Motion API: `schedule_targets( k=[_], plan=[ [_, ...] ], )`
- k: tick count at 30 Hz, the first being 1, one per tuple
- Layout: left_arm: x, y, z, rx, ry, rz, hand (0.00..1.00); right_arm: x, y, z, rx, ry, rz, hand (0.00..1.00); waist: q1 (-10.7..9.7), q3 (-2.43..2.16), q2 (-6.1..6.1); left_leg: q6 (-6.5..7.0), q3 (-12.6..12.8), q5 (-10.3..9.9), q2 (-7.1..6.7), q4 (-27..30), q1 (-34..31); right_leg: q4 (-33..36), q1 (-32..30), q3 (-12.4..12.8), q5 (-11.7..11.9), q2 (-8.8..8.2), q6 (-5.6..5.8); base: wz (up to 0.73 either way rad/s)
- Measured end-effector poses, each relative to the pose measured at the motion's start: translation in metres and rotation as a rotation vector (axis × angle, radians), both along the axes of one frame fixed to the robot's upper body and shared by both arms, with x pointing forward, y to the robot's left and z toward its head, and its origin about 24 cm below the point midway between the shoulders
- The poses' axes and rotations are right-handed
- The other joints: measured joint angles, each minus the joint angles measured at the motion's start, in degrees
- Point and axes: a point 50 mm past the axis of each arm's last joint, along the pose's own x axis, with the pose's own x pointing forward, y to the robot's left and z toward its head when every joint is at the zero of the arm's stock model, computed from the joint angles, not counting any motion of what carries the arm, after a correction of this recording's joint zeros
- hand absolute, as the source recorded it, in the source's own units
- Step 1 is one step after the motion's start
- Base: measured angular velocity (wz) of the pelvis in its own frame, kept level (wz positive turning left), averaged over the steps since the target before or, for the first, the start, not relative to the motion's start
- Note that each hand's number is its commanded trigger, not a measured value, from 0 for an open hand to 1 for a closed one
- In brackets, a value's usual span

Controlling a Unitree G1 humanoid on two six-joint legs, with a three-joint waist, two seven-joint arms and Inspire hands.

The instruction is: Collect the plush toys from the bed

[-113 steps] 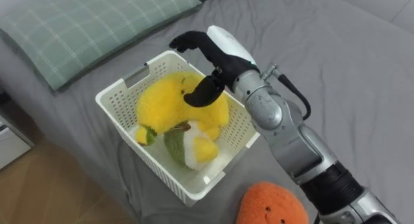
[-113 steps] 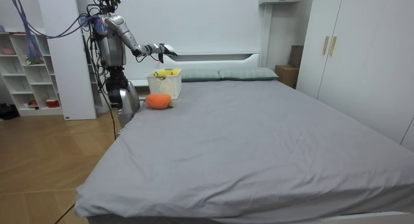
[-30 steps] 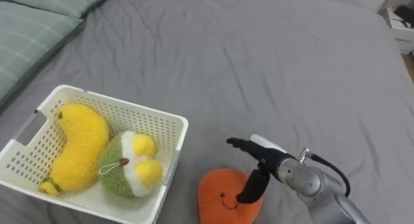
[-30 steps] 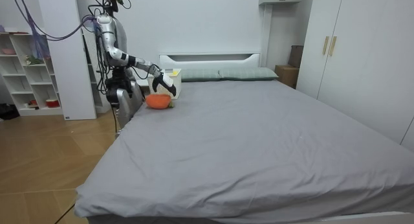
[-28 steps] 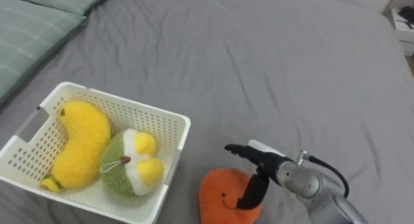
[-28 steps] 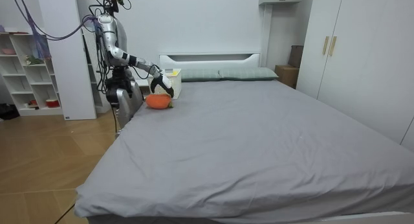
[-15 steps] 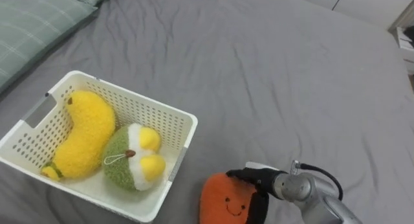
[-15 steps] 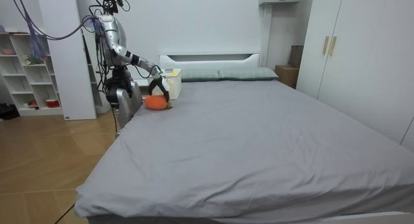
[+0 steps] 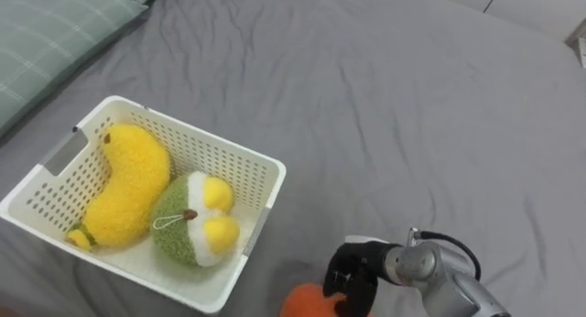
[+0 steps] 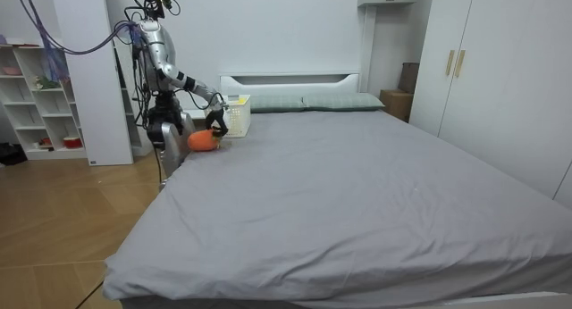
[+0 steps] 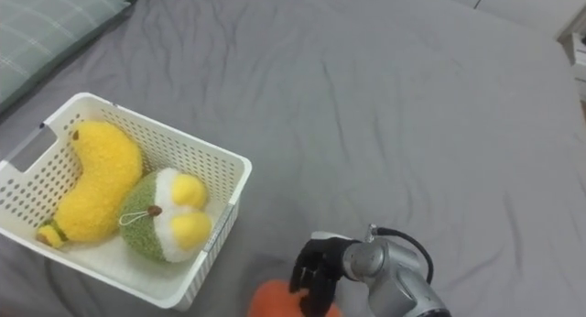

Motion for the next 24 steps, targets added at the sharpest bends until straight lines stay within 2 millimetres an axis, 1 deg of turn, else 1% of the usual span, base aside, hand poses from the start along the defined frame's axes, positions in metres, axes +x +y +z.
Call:
schedule_targets(
  k=[1, 3, 7, 11, 18, 24],
  plan=[
    [0.000, 0.000, 0.000, 0.001, 0.001, 0.001, 0.00, -0.001, 0.000, -0.001, -0.001, 0.001, -0.001, 1.00, -0.03, -0.23, -0.33, -0.01, -0.10, 0.00, -0.01, 0.07, -0.30, 0.00, -0.26, -0.29, 0.00, -0.03, 0.00, 0.04],
    [0.000, 0.000, 0.000, 0.002, 0.005, 0.002, 0.00, -0.003, -0.001, -0.002, -0.004, 0.004, -0.007, 1.00, -0.08, -0.33, -0.47, -0.01, -0.28, 0.01, -0.01, 0.11, -0.35, -0.02, -0.21, -0.56, 0.00, -0.05, 0.00, 0.05],
    [0.000, 0.002, 0.001, 0.005, -0.004, 0.021, 0.00, -0.003, -0.003, -0.002, -0.024, -0.018, -0.018, 1.00, -0.10, -0.33, -0.47, -0.01, -0.61, 0.02, -0.05, 0.14, -0.37, -0.03, -0.14, -0.56, 0.00, -0.06, 0.00, 0.01],
    [0.005, 0.003, 0.003, 0.011, -0.031, 0.024, 0.00, -0.001, -0.005, -0.001, -0.048, -0.054, -0.030, 1.00, -0.15, -0.29, -0.41, -0.01, -0.87, 0.02, -0.10, 0.19, -0.23, -0.07, 0.19, -0.57, 0.00, -0.10, 0.00, 0.02],
    [0.002, 0.004, 0.003, 0.003, -0.035, 0.032, 0.00, 0.002, -0.010, 0.000, -0.052, -0.092, -0.069, 1.00, -0.26, -0.23, -0.25, -0.01, -0.95, 0.02, -0.13, 0.21, 0.02, -0.11, 0.65, -0.85, 0.00, -0.14, 0.00, 0.00],
    [-0.001, 0.004, 0.003, 0.001, -0.036, 0.034, 0.00, 0.011, -0.012, 0.011, -0.024, -0.181, -0.102, 1.00, -0.55, -0.21, -0.19, -0.01, -0.95, 0.02, -0.15, 0.24, 0.32, -0.06, 0.79, -0.91, 0.00, -0.19, 0.00, 0.00]
  ],
)
